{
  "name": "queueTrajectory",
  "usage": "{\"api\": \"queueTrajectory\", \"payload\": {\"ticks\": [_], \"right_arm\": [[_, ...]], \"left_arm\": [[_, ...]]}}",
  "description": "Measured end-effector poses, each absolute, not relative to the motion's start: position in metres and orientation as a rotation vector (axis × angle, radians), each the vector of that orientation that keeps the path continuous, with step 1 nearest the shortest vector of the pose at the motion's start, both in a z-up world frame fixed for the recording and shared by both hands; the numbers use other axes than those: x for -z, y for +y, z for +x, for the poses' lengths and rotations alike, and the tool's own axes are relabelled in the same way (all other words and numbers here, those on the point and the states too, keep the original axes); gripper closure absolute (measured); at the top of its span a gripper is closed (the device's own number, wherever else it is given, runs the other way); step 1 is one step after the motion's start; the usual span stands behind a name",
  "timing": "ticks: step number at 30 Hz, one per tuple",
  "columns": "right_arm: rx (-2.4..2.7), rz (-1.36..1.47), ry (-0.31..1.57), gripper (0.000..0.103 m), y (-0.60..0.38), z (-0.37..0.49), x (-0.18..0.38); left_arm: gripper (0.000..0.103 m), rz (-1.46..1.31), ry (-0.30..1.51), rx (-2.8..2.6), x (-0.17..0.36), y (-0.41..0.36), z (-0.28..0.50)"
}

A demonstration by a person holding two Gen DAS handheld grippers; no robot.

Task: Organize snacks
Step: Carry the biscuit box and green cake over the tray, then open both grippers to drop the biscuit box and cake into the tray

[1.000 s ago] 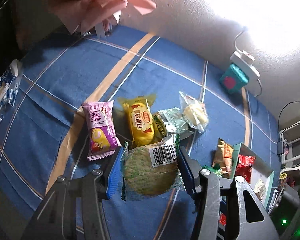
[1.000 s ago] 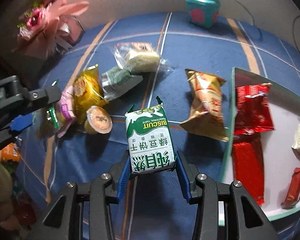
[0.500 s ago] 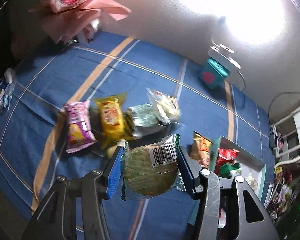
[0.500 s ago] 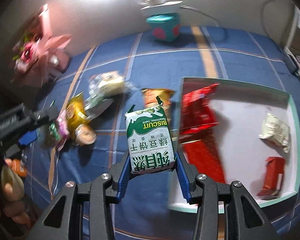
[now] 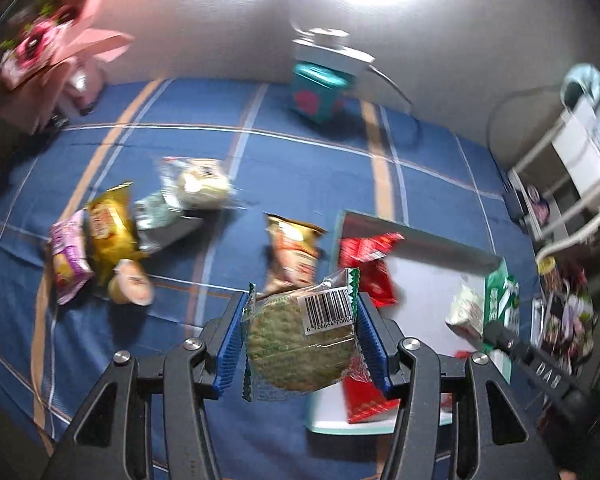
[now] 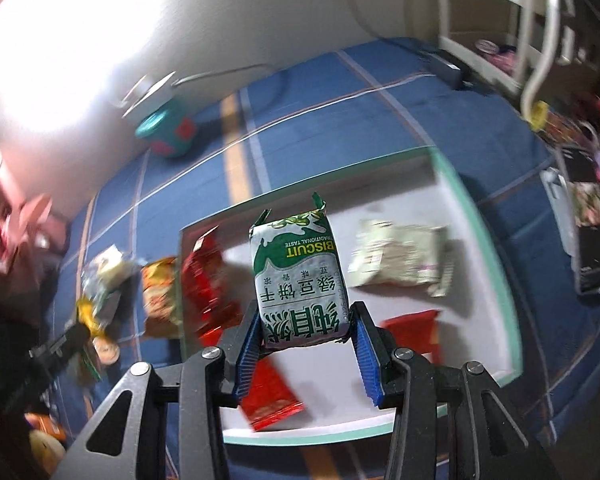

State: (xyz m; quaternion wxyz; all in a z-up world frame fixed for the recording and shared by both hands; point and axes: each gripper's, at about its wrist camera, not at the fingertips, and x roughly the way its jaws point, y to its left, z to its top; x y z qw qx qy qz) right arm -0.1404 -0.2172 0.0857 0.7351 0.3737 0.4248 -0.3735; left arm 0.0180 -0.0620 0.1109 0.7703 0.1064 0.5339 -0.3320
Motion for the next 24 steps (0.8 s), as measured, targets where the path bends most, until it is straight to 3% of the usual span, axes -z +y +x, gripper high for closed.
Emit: {"api": "queueTrajectory", "payload": {"ticks": [11,24], "right_arm": [[0.853,0.872,0.903,0.057,-0.243,-0.169,-0.084],[0.794,0.889,0.962,0.057,-0.254,-0.15,-0.045]], "left_arm": [[0.048,0.38,1.165,0.845,-0.088,-0.122,-0.039],[0.048,0.433,1.219,0.852,-0.042,-0.151,-0.046]]}}
